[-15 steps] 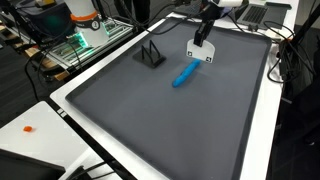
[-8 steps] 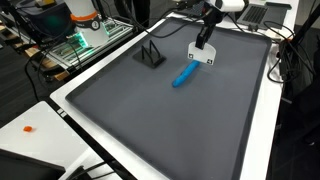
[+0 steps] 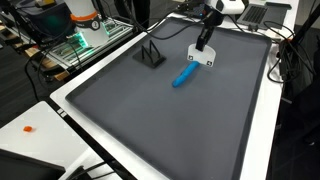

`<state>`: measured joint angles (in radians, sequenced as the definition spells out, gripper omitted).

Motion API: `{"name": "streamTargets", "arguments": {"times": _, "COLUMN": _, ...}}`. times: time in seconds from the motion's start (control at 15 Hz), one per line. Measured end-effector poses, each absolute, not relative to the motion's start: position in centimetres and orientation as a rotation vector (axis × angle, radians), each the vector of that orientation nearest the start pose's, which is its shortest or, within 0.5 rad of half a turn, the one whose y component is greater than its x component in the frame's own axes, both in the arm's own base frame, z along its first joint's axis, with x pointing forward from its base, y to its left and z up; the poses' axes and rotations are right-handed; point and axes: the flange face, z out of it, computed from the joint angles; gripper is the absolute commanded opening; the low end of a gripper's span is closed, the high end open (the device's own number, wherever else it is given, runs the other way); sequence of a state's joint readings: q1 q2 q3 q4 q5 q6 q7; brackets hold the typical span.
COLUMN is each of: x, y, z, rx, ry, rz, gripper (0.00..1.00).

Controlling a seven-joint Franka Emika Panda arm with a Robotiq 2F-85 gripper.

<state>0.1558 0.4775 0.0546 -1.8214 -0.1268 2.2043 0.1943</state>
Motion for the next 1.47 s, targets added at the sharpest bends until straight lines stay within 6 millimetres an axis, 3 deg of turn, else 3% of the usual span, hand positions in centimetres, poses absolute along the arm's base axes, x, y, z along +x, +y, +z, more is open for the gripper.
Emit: {"name": "streamTargets", "arguments": {"times": 1.47, "x": 61.6, "y": 12.5, "z": 25.3, "rx": -3.235, "ry": -0.193, "rz": 0.247, "gripper": 0.02}}
